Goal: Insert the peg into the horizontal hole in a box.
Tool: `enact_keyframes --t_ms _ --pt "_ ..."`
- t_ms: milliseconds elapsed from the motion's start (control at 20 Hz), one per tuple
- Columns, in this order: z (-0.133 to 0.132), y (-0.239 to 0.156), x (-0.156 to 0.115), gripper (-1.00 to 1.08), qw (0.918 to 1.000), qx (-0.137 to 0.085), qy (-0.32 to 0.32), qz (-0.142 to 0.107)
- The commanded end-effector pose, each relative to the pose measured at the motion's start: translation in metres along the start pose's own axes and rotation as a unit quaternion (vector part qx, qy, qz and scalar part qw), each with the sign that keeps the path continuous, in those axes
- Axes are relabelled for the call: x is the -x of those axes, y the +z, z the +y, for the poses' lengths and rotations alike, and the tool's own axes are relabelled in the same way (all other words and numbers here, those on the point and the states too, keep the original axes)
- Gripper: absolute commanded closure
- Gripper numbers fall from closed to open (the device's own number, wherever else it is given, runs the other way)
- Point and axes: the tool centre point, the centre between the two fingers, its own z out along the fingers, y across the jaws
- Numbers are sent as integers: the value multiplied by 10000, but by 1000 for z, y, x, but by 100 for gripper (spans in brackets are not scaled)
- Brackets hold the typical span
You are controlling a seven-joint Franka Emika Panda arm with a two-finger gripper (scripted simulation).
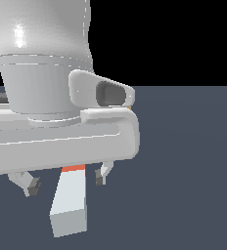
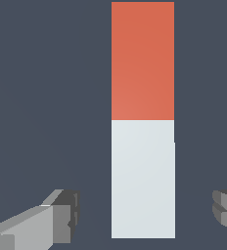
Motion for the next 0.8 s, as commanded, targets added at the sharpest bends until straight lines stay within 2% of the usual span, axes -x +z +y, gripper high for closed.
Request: enact_keyframes --t_ms 0,250,500,550,750 --pt "-1 11 0 -92 10000 -4 -3 3" --pt "-1 33 0 -92 10000 -3 -7 3" --pt "0 40 0 -92 10000 -2 -10 2" --pt "0 40 0 108 10000 -2 -10 2" --pt "0 40 0 108 10000 -2 -10 2"
